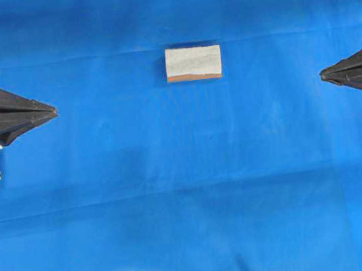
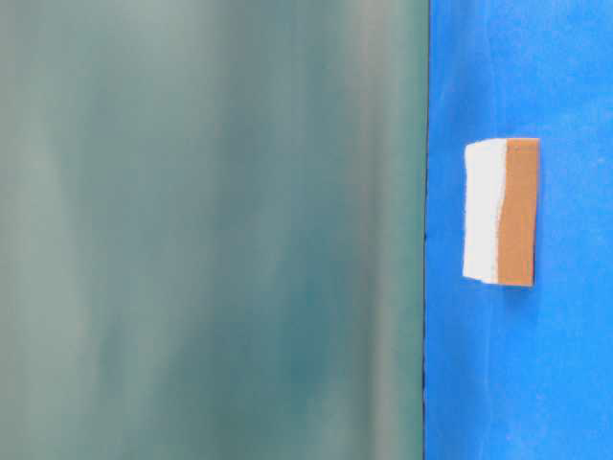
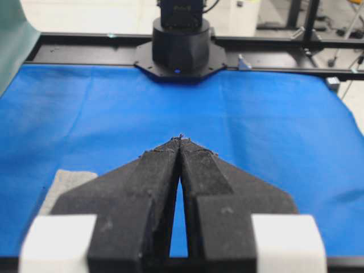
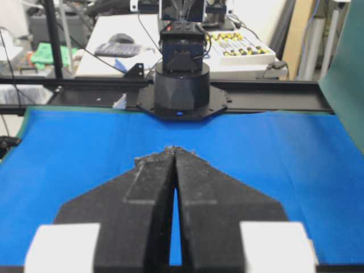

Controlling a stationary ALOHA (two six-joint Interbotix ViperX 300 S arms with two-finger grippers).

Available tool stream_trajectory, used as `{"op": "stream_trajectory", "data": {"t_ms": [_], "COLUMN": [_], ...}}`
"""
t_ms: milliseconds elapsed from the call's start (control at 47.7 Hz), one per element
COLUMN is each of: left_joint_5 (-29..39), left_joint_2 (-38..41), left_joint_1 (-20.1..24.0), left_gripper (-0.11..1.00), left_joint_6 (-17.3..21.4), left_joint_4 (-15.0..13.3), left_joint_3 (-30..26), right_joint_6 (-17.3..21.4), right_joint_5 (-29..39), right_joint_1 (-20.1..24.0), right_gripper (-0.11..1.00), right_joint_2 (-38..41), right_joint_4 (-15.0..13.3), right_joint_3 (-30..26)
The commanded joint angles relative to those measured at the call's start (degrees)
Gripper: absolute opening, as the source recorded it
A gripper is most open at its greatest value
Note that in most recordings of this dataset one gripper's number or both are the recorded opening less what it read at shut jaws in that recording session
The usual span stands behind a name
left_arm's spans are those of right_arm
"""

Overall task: Hand over the sponge with the left arm and wipe it with the right arm.
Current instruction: 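Move the left gripper open toward the tan-and-white sponge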

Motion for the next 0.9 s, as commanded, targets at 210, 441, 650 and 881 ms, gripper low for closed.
{"op": "stream_trajectory", "data": {"t_ms": [210,441,650,881], "left_joint_5": [0.97,0.0,0.09,0.09], "left_joint_2": [1.67,5.36,12.83,24.61], "left_joint_1": [1.14,6.5,10.55,12.22], "left_gripper": [0.0,0.0,0.03,0.63], "left_joint_6": [3.08,6.86,7.73,11.87], "left_joint_4": [-1.05,-1.05,-0.97,-1.05], "left_joint_3": [-1.85,-3.52,-6.15,-10.11], "right_joint_6": [-0.88,-0.53,-0.44,-0.44], "right_joint_5": [-0.18,-0.18,-0.18,0.09], "right_joint_1": [0.09,0.09,0.09,0.09], "right_gripper": [0.0,0.0,0.0,0.0], "right_joint_2": [0.62,0.79,0.79,0.79], "right_joint_4": [-0.88,-0.88,-0.88,-0.79], "right_joint_3": [-1.93,-1.93,-1.93,-1.93]}}
